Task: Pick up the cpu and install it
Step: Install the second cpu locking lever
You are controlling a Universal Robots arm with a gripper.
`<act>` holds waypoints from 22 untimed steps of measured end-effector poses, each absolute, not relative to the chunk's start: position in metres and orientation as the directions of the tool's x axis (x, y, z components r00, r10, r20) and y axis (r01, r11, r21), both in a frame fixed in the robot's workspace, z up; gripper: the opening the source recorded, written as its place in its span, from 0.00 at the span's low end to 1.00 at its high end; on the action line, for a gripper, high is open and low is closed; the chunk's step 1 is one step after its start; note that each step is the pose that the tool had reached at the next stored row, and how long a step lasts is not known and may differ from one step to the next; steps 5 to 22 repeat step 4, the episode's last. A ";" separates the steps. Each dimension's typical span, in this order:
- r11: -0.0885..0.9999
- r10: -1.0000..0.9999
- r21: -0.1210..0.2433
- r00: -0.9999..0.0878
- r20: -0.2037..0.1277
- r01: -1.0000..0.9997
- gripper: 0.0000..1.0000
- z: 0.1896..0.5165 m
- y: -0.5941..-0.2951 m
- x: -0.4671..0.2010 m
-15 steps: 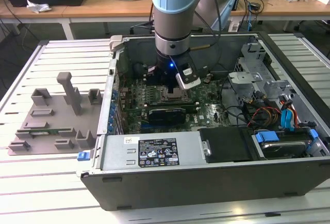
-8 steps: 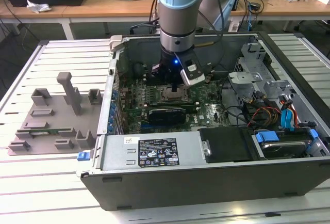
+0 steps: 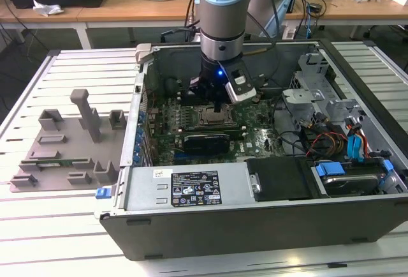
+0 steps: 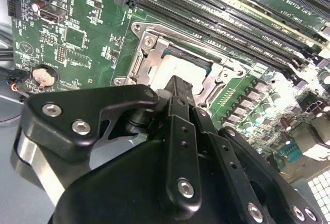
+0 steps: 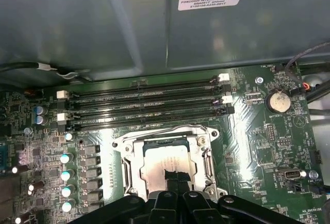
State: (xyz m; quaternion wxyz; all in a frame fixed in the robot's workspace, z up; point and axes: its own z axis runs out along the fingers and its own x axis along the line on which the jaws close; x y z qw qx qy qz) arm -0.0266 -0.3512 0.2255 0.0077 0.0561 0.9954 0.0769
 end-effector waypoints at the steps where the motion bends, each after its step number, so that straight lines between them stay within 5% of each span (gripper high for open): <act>1: 0.982 0.113 0.154 -0.994 -0.007 0.111 0.11 0.225 -0.351 -0.027; 22: 0.982 0.113 0.153 -0.994 -0.007 0.111 0.11 0.225 -0.351 -0.027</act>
